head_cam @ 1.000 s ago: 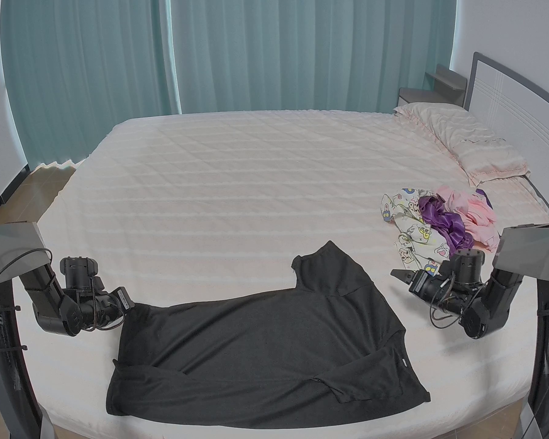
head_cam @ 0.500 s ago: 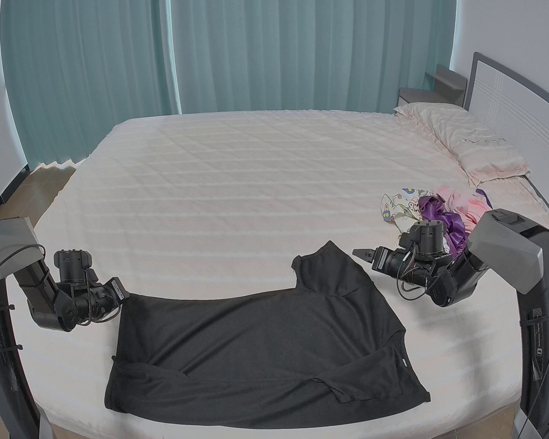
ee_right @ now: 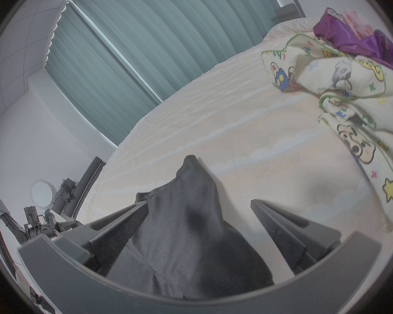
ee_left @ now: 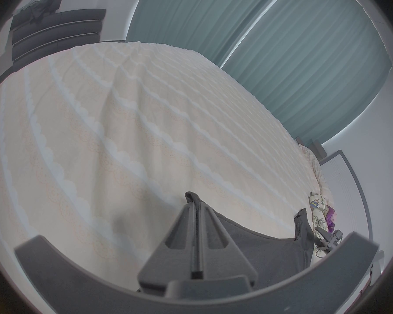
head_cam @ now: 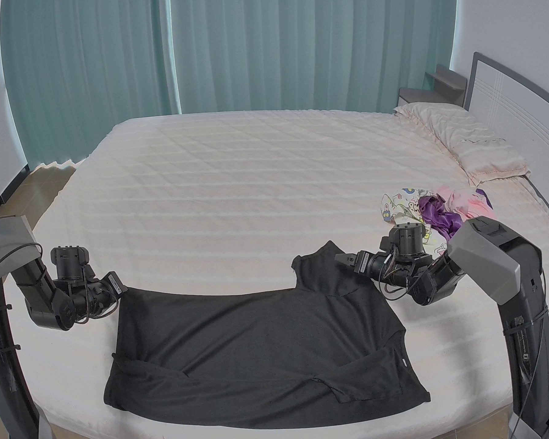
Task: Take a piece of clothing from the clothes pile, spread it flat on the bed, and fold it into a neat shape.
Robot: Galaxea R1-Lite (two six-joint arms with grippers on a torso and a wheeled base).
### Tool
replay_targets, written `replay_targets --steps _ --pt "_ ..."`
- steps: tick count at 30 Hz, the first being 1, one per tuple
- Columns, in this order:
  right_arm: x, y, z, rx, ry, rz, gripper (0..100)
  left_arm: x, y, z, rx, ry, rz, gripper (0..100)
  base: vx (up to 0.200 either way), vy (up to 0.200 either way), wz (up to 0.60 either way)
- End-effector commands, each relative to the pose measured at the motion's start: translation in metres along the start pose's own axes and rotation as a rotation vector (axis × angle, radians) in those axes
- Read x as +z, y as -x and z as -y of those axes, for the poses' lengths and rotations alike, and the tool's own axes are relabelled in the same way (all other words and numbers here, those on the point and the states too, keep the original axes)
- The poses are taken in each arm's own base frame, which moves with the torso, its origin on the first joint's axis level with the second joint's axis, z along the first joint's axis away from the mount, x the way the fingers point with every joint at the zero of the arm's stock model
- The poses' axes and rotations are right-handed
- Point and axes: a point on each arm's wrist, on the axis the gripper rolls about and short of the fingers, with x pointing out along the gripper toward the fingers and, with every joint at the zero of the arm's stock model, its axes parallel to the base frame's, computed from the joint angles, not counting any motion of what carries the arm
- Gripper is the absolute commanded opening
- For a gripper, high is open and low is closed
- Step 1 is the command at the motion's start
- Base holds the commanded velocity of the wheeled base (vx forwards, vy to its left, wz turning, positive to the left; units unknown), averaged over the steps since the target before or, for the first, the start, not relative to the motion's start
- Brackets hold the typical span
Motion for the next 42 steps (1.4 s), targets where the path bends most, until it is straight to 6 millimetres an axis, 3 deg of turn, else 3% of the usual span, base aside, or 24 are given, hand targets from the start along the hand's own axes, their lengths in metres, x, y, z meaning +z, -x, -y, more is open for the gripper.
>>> replay_targets --steps 1,11,18,27,36,42 --pt "-0.010 -0.008 0.001 0.002 0.002 -0.016 0 0.000 0.000 0.000 -0.001 0.000 0.001 0 0.000 0.000 0.00" --pt "-0.002 -0.006 0.010 -0.011 -0.010 0.019 0 0.001 0.000 0.000 -0.002 0.000 0.005 0 0.000 0.000 0.00" --pt "0.016 0.005 0.006 0.010 -0.038 0.091 0 0.008 0.003 -0.003 0.004 0.011 0.026 0 0.000 0.000 0.00" --pt "0.012 0.014 0.012 -0.005 -0.034 0.135 0 0.011 0.003 -0.003 0.000 0.015 0.036 0 0.000 0.000 0.00" --pt "0.018 0.014 0.006 0.012 -0.014 0.204 0 0.014 0.004 -0.006 0.004 0.022 0.048 0 0.000 0.000 0.00" --pt "0.007 0.012 0.009 -0.010 0.025 0.181 0 0.017 0.003 -0.009 0.011 0.028 0.056 0 0.000 0.000 0.00"
